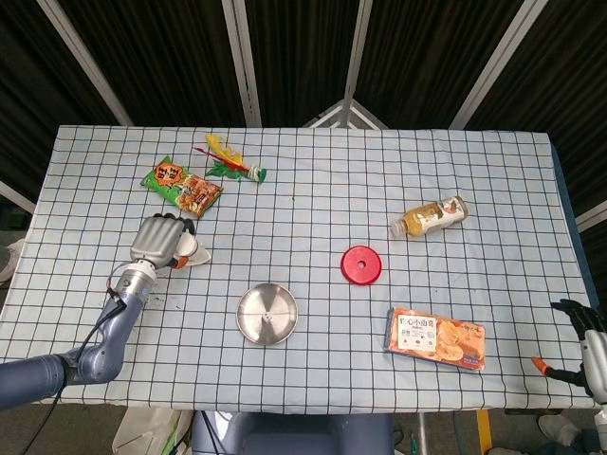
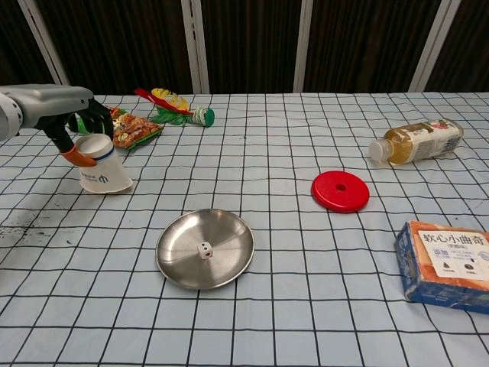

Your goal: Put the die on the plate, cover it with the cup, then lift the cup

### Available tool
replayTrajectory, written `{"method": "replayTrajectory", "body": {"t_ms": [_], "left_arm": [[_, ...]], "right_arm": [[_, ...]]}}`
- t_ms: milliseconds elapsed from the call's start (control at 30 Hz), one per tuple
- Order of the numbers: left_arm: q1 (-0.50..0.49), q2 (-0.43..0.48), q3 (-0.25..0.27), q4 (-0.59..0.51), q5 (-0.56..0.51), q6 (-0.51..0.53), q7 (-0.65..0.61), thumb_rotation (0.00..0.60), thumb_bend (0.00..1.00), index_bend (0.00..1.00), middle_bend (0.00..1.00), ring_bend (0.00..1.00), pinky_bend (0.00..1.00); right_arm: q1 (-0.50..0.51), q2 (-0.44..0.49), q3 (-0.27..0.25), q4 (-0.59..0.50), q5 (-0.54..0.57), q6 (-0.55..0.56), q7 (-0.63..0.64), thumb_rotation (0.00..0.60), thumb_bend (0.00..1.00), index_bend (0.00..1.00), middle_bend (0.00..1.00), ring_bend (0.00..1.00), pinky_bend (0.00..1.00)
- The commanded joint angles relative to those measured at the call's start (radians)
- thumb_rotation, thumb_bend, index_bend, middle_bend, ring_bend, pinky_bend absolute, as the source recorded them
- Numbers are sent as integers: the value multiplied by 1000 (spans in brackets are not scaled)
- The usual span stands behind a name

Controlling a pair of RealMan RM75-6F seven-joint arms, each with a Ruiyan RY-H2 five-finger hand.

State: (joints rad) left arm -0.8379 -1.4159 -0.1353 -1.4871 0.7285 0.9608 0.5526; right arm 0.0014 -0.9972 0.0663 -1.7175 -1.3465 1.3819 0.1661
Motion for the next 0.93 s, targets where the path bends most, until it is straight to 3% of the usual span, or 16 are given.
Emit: {"method": "replayTrajectory", "body": {"t_ms": [33,133,300,433,567,667,733,933], "left_arm": [[-9,4,10,-3,-35,-3,37,600,295,117,64,0,121],[-14,9,18,-10,-39,-2,59,600,190,48,0,0,64],[9,41,6,-79,39,37,5,600,160,0,0,0,24],[72,139,16,-263,166,124,-62,600,163,0,0,0,15],[258,279,156,-482,446,411,-26,600,179,118,29,0,46],[410,277,259,-471,564,613,26,600,192,192,57,0,61],[476,250,292,-422,580,669,9,600,205,204,57,0,61],[536,201,292,-290,545,662,-98,600,225,227,57,0,69]], "right_arm": [[0,0,0,0,1,-1,4,600,96,237,189,151,0],[0,3,-1,1,3,-6,8,600,96,237,189,151,0],[1,5,-2,-1,7,-10,4,600,96,246,189,151,0],[1,6,-3,-4,7,-12,3,600,96,248,189,151,0],[-1,10,-2,-12,4,-3,1,600,97,248,189,151,0],[-5,10,-4,-20,-6,9,-10,600,96,248,189,151,0],[-6,10,-7,-24,-16,15,-15,600,96,248,189,151,0],[-8,4,-7,-27,-39,36,-24,600,96,248,189,144,0]]}}
